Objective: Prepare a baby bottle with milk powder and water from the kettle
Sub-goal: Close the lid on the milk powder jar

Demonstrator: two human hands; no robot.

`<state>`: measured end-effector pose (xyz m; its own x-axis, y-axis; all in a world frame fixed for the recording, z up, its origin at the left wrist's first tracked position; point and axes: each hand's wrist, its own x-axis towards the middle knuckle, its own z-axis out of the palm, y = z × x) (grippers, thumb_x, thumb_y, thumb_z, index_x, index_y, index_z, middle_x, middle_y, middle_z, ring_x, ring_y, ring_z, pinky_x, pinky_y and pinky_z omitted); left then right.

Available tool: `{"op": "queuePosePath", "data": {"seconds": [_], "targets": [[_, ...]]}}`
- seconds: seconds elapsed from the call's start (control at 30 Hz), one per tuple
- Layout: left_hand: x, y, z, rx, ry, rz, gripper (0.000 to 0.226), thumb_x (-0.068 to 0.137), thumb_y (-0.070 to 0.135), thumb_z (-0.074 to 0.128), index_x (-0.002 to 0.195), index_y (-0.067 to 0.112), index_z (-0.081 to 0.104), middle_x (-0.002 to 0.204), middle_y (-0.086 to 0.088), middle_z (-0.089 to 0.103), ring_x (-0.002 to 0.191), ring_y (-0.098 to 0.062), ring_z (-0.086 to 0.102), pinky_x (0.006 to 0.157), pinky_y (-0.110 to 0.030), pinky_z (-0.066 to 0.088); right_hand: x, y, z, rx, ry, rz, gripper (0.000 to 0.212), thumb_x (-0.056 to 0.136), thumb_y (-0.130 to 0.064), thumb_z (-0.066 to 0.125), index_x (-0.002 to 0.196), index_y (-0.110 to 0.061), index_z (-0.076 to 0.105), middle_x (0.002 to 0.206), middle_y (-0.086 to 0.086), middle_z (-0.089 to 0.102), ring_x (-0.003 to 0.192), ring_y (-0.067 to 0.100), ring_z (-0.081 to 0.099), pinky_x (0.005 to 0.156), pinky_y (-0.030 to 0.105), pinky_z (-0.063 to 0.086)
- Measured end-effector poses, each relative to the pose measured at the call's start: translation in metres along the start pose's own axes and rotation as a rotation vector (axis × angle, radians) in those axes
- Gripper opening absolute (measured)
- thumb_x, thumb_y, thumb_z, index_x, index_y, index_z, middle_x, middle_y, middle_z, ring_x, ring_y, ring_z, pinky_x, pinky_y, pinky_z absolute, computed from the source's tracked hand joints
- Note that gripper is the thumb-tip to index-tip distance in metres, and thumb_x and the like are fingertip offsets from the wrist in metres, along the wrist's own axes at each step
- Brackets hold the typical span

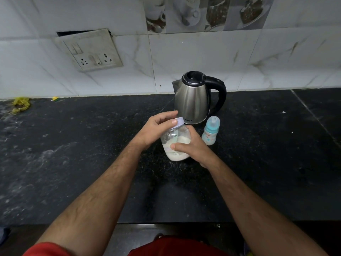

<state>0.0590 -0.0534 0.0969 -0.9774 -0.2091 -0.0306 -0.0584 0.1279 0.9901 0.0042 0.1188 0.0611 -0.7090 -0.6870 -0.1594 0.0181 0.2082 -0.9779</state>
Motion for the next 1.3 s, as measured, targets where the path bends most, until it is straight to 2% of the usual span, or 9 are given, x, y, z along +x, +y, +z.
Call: {"op": "queuePosePath", "data": {"seconds": [0.17,0.27,0.4,0.5,0.63,0.8,0.97,1.1,1.3], "targets": [[-0.003,-0.017,-0.016,0.037,0.143,-0.011,0.036,0.083,0.022,0.077,0.116,0.029,0.067,0.116,0.010,0.069,0.107,0.001,0.065,0.101,-0.028,0.051,-0.002,0.007,-0.010,0.010,0.090,-0.015,0.067,0.063,-0.029,0.083,0.119,-0.036,0.046,0.113,-0.012,0.065,0.097,-0.006,0.065,0.073,0.011,0.050],[-0.004,-0.019,-0.015,0.001,0.213,-0.044,0.031,0.091,0.009,0.068,0.120,0.018,0.065,0.115,0.002,0.070,0.107,-0.004,0.066,0.106,-0.032,0.048,-0.002,0.009,-0.012,-0.039,0.176,-0.021,0.072,0.059,-0.035,0.085,0.119,-0.035,0.046,0.109,-0.015,0.065,0.095,-0.009,0.063,0.078,0.015,0.048],[0.000,-0.007,0.004,-0.050,0.164,-0.063,0.019,0.101,0.031,0.052,0.115,0.027,0.063,0.115,0.002,0.071,0.109,-0.013,0.067,0.101,-0.029,0.049,-0.001,0.007,-0.005,-0.162,0.279,-0.051,0.081,0.052,-0.048,0.082,0.121,-0.036,0.042,0.105,-0.022,0.061,0.097,-0.010,0.058,0.084,0.019,0.047],[0.004,0.003,0.018,0.023,0.098,-0.080,0.043,0.089,0.055,0.056,0.123,0.029,0.060,0.120,0.010,0.066,0.112,-0.009,0.063,0.095,-0.024,0.050,-0.002,0.004,-0.001,-0.238,0.312,-0.063,0.085,0.050,-0.053,0.079,0.124,-0.037,0.039,0.105,-0.024,0.057,0.100,-0.006,0.057,0.082,0.019,0.047],[0.010,0.007,0.024,0.108,0.063,-0.105,0.087,0.062,0.062,0.073,0.139,0.028,0.049,0.121,0.000,0.063,0.109,-0.012,0.065,0.094,-0.030,0.054,-0.006,0.001,0.004,-0.268,0.271,-0.065,0.090,0.053,-0.055,0.077,0.130,-0.035,0.036,0.118,-0.021,0.054,0.108,0.003,0.055,0.085,0.023,0.045],[0.007,0.001,0.024,-0.048,0.055,-0.100,0.069,0.057,0.047,0.081,0.122,0.036,0.058,0.118,-0.010,0.067,0.106,-0.024,0.069,0.096,-0.042,0.055,-0.011,0.002,0.003,-0.182,0.208,-0.045,0.092,0.051,-0.052,0.080,0.132,-0.033,0.040,0.117,-0.018,0.059,0.109,0.002,0.059,0.092,0.029,0.051],[0.004,0.003,0.024,-0.071,0.027,-0.046,0.062,0.061,0.036,0.080,0.120,0.032,0.063,0.108,-0.006,0.069,0.092,-0.013,0.070,0.081,-0.027,0.056,-0.009,0.006,0.005,-0.067,0.159,-0.034,0.090,0.052,-0.041,0.084,0.131,-0.032,0.042,0.121,-0.012,0.062,0.111,0.006,0.062,0.098,0.039,0.052],[0.000,0.003,0.023,-0.068,0.008,-0.031,0.052,0.068,0.024,0.077,0.118,0.030,0.064,0.103,-0.006,0.069,0.088,-0.012,0.069,0.079,-0.026,0.056,-0.008,0.009,0.007,-0.028,0.125,-0.024,0.077,0.052,-0.037,0.085,0.118,-0.040,0.045,0.119,-0.010,0.063,0.109,0.007,0.064,0.098,0.042,0.053],[-0.003,-0.004,0.019,-0.117,-0.018,-0.043,0.060,0.061,0.035,0.081,0.118,0.028,0.064,0.102,-0.001,0.070,0.089,-0.012,0.070,0.080,-0.029,0.056,-0.006,0.015,0.010,-0.031,0.096,-0.032,0.074,0.051,-0.038,0.086,0.112,-0.042,0.045,0.118,-0.009,0.063,0.109,0.007,0.064,0.097,0.040,0.054]]}}
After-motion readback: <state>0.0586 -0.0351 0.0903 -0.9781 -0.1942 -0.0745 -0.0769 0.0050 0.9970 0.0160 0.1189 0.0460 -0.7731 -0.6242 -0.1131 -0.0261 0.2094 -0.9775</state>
